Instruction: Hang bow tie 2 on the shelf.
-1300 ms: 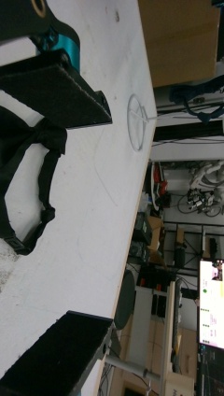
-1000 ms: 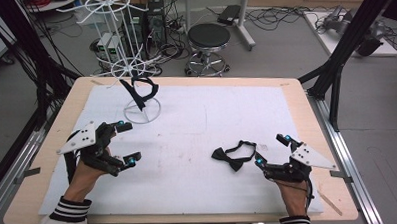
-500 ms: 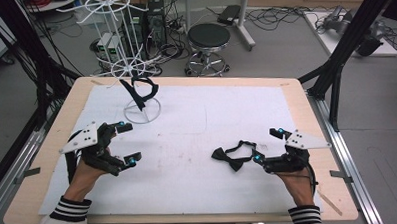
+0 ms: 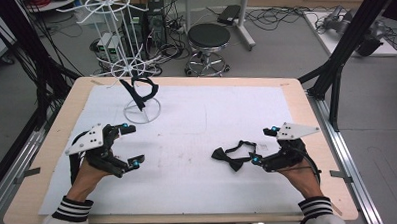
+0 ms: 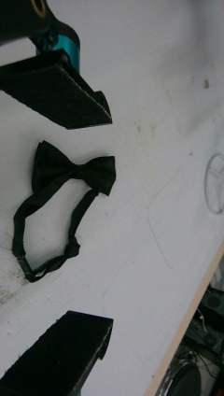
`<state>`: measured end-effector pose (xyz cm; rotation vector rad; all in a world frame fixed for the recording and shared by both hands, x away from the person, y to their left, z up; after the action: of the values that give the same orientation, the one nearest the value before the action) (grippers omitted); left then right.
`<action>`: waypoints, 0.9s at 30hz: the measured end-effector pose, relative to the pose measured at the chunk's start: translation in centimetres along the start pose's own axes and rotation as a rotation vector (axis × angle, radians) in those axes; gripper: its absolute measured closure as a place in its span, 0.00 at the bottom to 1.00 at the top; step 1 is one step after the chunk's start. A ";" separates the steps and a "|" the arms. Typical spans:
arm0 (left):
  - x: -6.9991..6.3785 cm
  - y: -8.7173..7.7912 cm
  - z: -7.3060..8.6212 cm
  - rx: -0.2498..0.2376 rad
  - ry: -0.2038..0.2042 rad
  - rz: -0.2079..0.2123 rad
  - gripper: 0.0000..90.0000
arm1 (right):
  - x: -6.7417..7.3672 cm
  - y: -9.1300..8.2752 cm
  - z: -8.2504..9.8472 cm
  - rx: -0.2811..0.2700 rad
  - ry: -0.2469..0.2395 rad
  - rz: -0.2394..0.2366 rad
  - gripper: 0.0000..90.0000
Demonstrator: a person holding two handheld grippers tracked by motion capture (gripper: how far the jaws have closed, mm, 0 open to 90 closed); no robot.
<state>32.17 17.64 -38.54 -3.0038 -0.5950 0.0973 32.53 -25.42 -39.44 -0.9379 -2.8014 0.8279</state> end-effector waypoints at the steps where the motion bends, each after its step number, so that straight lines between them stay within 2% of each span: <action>1: 0.0 0.1 0.0 0.000 0.001 -0.003 0.02 | 0.0 0.0 0.0 0.014 -0.004 -0.004 0.04; 6: 0.0 0.2 0.1 0.005 0.005 -0.001 0.02 | -0.2 0.2 -0.2 0.067 -0.012 -0.020 0.04; 15: -0.1 0.2 0.2 0.007 0.006 -0.001 0.02 | 0.5 1.7 -0.4 0.230 -0.064 -0.084 0.05; 21: -0.1 0.3 0.2 0.007 -0.001 0.009 0.02 | 0.9 2.7 -0.3 0.292 -0.072 -0.116 0.05; 27: -0.2 0.3 0.2 0.008 0.000 0.008 0.02 | 1.0 3.6 0.0 0.354 -0.075 -0.125 0.05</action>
<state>32.08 17.30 -38.76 -2.9987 -0.5817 0.0991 33.65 -22.39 -41.38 -0.6814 -2.6094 1.3053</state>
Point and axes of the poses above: each handheld gripper's, and its own axes: y roughly forward along the jaws, z roughly out of its underside, x roughly to its left, the point moved 5 cm from there along y, roughly forward along the jaws, and after that the axes turned 4 degrees about -y, right-handed, at the moved point
